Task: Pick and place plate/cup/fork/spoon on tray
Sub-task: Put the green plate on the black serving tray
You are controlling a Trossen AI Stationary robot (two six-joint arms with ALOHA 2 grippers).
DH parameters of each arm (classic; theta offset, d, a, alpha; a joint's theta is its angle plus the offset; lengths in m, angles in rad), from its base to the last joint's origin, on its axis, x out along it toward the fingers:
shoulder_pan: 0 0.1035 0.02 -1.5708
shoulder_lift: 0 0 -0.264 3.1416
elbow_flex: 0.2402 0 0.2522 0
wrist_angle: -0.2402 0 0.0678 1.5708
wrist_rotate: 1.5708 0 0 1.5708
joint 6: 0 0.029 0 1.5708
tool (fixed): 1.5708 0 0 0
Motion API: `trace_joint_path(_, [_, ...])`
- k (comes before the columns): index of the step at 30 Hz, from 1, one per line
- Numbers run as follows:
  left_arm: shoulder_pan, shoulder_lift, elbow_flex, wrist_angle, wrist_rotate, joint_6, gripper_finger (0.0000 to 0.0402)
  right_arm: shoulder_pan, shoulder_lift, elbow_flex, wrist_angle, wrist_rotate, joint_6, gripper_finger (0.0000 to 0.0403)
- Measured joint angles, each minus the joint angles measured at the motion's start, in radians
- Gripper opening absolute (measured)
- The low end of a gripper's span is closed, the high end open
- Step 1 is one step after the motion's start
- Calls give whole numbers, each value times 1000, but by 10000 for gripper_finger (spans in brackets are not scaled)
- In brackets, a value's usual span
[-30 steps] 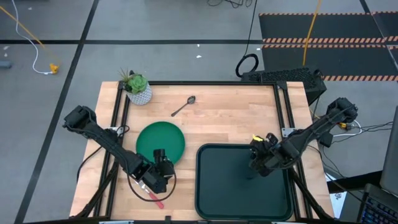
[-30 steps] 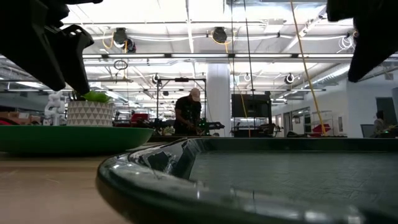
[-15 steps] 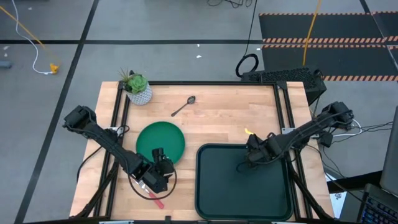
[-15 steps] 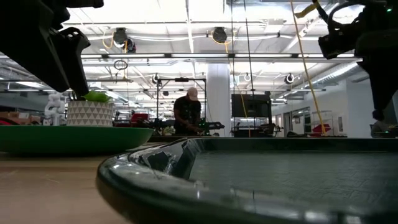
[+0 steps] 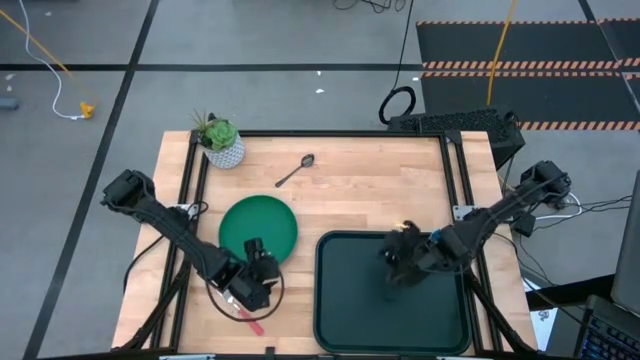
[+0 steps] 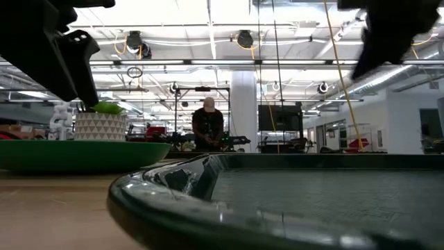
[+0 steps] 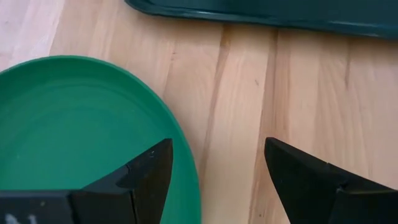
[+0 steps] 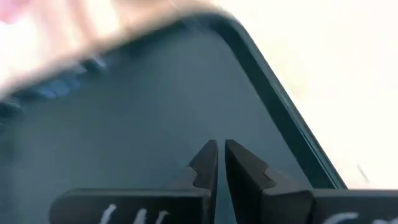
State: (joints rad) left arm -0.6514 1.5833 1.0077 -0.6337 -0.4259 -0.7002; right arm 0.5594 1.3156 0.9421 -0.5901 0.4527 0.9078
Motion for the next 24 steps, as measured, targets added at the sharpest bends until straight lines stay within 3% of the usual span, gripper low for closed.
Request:
trace_joint_path(5, [-26,0,-17,-2,-63,24,257,25,0,0,252,22,-230,22])
trace_joint_path(10, [-32,2,-101,61,-50,7,257,53,0,0,397,8,-393,22])
trace_joint_path(17, [-36,2,-153,112,-39,-66,253,77,0,0,412,16,-436,22])
trace_joint_path(24, [-37,2,-165,98,5,-39,190,77,0,0,386,17,-468,22])
